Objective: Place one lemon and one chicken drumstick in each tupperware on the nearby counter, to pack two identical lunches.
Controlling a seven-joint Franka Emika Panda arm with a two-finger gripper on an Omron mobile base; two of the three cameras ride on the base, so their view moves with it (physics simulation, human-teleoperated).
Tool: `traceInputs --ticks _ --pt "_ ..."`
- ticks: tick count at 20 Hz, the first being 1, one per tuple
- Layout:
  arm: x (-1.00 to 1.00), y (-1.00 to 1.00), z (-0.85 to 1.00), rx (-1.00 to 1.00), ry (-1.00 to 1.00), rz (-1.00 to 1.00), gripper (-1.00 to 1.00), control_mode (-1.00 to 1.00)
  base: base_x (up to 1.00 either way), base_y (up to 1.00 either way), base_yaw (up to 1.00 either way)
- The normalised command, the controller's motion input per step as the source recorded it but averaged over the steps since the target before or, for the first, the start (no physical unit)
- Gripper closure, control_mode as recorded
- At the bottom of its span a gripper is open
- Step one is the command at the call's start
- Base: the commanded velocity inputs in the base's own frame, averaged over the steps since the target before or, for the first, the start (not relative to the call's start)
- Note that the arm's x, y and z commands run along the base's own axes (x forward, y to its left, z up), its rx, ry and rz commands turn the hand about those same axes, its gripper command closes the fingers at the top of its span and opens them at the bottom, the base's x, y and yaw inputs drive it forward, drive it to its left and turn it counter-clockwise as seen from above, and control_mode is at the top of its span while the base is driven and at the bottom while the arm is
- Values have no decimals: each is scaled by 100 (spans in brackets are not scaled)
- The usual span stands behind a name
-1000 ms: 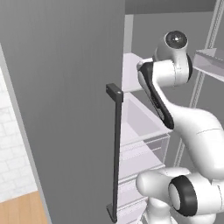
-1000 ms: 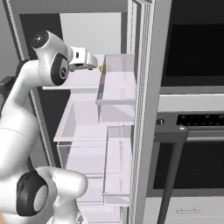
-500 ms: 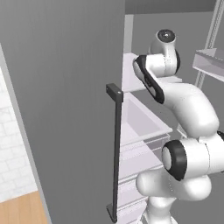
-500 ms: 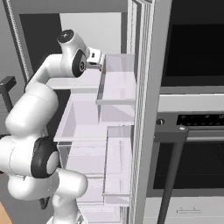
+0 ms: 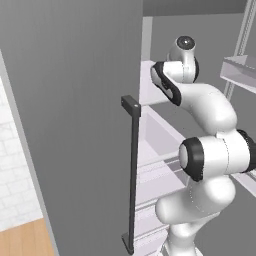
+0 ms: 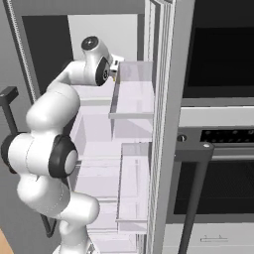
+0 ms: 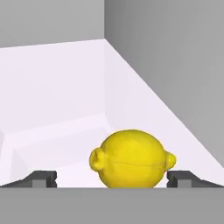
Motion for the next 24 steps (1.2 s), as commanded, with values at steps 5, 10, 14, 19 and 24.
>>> traceInputs --ticks 5,10,14,19,24 --pt "57 -5 -11 0 2 0 -100 -100 0 0 0" --pt "21 -20 -22 0 9 -1 -100 -100 0 0 0" --pt "-16 -21 -6 0 0 0 -100 -100 0 0 0" --pt "-16 0 -4 0 0 0 -100 -100 0 0 0" --pt "-7 1 -24 -3 3 0 -100 -100 0 0 0"
